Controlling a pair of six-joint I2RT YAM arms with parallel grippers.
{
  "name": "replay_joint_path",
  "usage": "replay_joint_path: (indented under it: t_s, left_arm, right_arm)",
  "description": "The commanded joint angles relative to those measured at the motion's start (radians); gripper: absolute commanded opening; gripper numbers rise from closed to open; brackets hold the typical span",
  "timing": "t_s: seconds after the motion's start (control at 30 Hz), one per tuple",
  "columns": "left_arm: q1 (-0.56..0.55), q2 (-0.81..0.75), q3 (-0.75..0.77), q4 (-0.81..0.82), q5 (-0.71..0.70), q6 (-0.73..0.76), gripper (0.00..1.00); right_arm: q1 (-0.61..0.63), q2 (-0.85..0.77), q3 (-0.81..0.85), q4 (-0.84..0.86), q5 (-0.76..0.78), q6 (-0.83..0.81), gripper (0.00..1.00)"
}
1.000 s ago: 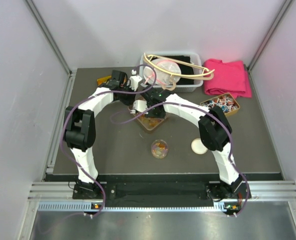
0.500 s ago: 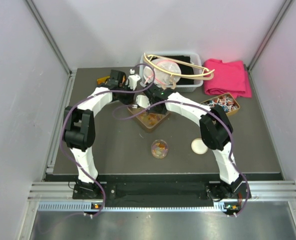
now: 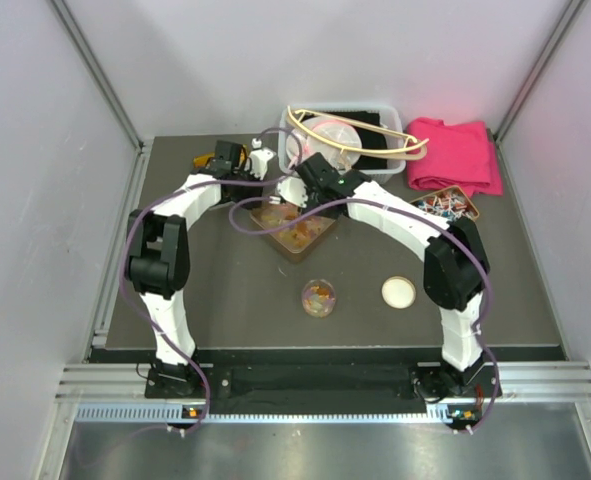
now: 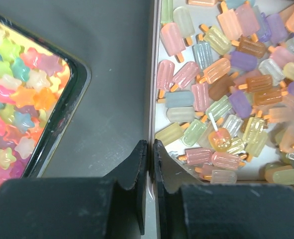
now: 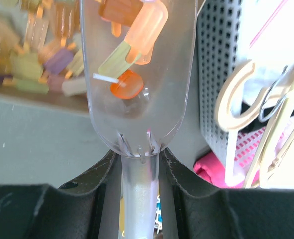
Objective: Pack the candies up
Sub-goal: Place the fake candies in the packing bottle.
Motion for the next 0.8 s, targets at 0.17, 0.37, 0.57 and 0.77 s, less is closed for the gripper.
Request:
replay_joint_path:
  t_s: [0.17,0.37,0.57,0.77]
  left_arm:
    - [0.034,0.041,0.045,0.097,0.051,-0.054,0.32]
    - [0.055,0.073,0.076,0.105,0.076,-0.082,0.49]
    - [0.086,0.104,0.134,0.096,0.139,-0.136,0.83]
    - [0.112,0.092,0.174,0.057,0.226,-0.142,0.99]
  right_arm:
    - [-0.012,-0.183,-0.173,0.042,-0.031,-0.026,0.0]
    - [-0.014,-0.312,-0.257,-0.018,-0.064,-0.046,0.0]
    - [-0.007,-0.452,-0.329,-0.157,-0.132,-0.104,0.0]
    - [0.014,-0.585,-0.403,-0.291,-0.167,-0.136,0.0]
